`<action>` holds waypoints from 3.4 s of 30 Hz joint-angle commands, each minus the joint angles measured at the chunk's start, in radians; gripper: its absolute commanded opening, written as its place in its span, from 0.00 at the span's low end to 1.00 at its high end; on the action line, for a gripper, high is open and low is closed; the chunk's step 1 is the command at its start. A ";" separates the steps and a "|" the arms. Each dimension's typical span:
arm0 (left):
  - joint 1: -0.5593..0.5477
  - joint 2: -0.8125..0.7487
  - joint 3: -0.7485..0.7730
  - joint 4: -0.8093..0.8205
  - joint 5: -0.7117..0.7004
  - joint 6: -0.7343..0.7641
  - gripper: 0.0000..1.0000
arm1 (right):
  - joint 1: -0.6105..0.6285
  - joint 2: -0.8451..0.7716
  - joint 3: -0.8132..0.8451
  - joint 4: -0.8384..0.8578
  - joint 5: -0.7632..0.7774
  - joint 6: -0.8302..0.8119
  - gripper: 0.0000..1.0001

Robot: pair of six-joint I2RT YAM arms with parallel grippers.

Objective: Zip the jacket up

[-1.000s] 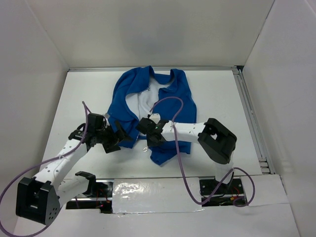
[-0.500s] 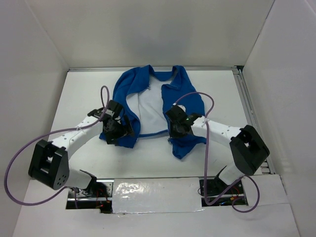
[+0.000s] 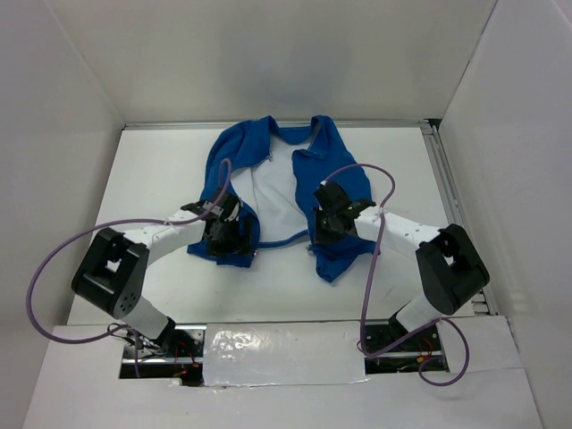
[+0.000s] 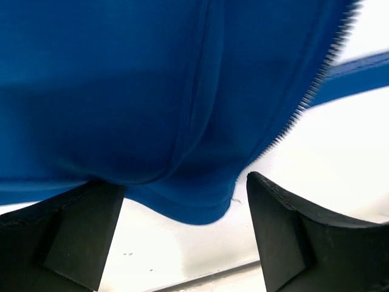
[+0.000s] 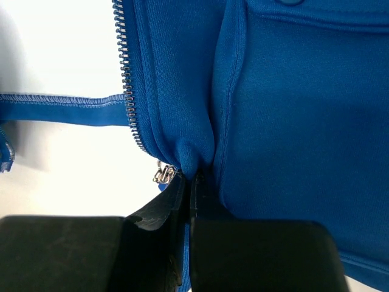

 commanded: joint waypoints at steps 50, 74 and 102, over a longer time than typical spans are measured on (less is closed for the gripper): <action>-0.216 -0.063 0.189 -0.004 0.178 0.111 0.82 | -0.198 0.013 -0.137 0.089 0.002 0.023 0.00; -0.345 0.443 0.502 -0.397 -0.262 -0.143 0.58 | -0.184 -0.011 -0.178 0.124 -0.006 0.025 0.00; -0.178 -0.067 0.421 -0.215 0.016 -0.027 0.09 | -0.228 0.041 -0.174 0.098 0.019 0.049 0.00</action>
